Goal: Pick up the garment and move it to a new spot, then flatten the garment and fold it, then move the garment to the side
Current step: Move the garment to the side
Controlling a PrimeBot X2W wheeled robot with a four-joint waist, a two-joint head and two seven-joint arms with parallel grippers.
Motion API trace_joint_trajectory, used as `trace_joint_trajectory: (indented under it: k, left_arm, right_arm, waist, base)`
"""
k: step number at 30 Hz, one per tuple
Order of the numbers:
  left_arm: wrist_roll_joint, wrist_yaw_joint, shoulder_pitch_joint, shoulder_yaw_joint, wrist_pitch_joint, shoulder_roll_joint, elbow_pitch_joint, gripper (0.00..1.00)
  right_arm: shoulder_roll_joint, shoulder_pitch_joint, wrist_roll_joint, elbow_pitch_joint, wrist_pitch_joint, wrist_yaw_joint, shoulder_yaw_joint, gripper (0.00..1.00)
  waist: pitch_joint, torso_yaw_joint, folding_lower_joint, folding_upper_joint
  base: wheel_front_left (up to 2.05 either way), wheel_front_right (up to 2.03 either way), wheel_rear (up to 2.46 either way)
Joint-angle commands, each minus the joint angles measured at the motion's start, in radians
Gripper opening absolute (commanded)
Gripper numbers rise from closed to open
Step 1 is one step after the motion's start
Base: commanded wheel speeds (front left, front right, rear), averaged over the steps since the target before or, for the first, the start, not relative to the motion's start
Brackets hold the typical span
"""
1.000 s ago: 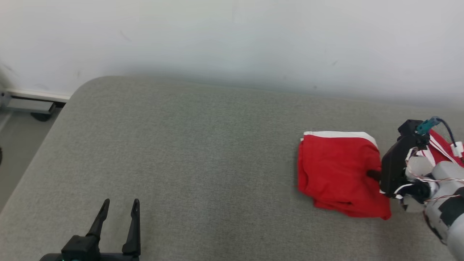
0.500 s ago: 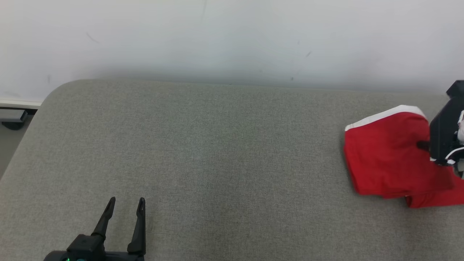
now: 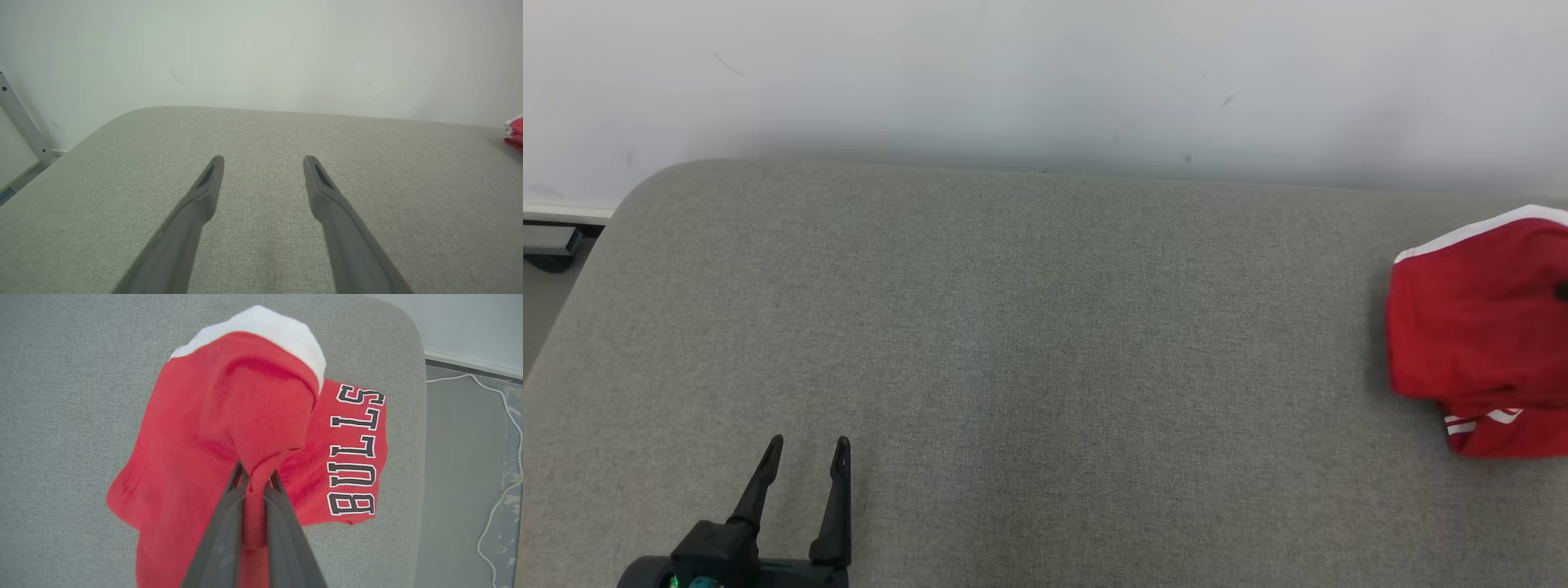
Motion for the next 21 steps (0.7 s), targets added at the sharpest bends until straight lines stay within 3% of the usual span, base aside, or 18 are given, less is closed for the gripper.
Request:
trace_joint_trajectory:
  k: [1,12,21]
  left_arm:
    - [0.014,-0.003,-0.01,0.004,-0.006,0.001,-0.001,1.0]
    - [0.018,-0.011,-0.038,-0.001,-0.006,-0.011,0.002,1.0]
    - [0.02,-0.012,-0.032,0.006,-0.006,-0.019,0.002,1.0]
  right_arm:
    - [-0.01,-0.015,-0.01,0.009,0.0,-0.001,0.002,0.0]
    - [-0.043,-0.087,-0.13,0.055,-0.021,-0.001,0.06,0.0]
    - [-0.064,-0.126,-0.199,0.118,0.031,-0.001,0.098,0.0]
  waist:
    - [0.005,0.002,0.0,-0.0001]
    - [0.051,0.04,0.0,-0.0001]
    - [0.06,0.061,0.0,-0.0001]
  base:
    - [0.0,0.0,0.0]
    - [0.0,0.0,0.0]
    - [0.0,0.0,0.0]
